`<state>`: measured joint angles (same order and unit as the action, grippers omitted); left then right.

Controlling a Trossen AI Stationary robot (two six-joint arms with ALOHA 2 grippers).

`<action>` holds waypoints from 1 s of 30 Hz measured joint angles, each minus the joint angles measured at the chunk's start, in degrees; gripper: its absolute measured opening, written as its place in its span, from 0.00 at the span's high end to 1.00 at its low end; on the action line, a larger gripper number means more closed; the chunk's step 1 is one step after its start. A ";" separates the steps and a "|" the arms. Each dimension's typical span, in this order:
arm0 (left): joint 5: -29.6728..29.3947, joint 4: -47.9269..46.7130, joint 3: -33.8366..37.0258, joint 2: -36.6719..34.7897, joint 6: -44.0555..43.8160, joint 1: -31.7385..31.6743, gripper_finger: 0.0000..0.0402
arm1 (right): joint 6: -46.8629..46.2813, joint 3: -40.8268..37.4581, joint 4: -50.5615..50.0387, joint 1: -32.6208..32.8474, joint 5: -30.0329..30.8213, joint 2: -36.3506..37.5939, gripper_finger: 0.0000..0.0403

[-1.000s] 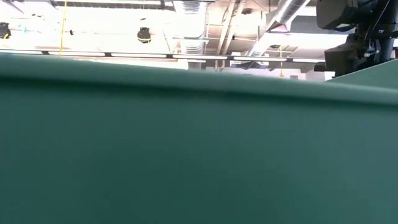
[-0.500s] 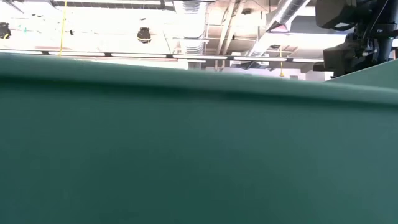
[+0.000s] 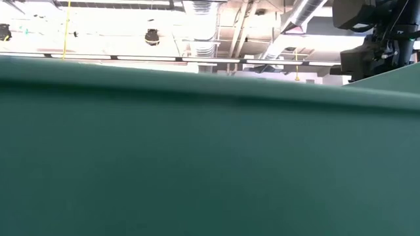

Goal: Sort crayons
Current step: Put the blue crayon into the blue bin

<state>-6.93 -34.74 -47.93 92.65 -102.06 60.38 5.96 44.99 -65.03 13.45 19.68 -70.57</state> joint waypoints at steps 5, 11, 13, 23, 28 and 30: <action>-0.86 0.54 0.08 0.08 1.52 -0.02 0.80 | 0.00 0.00 0.00 0.00 0.00 0.00 0.71; -0.83 1.34 0.12 0.14 5.09 -1.01 0.93 | -0.02 0.00 0.00 0.00 0.00 0.00 0.71; -0.73 1.51 0.12 0.14 6.42 -1.44 0.96 | 0.00 0.00 0.00 0.00 0.00 0.00 0.71; -1.66 2.32 -0.74 0.26 14.31 -3.88 0.99 | 0.00 0.00 -0.03 0.00 0.00 0.00 0.71; -7.42 3.71 -2.36 0.53 19.54 -6.11 0.99 | 0.00 0.00 0.00 0.00 0.00 0.00 0.71; -7.63 3.29 -3.01 0.51 21.74 -6.82 0.99 | -0.08 0.00 0.00 0.00 0.00 0.00 0.71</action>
<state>-14.56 -31.45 -50.94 93.17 -80.32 53.56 5.88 44.99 -65.04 13.45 19.68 -70.57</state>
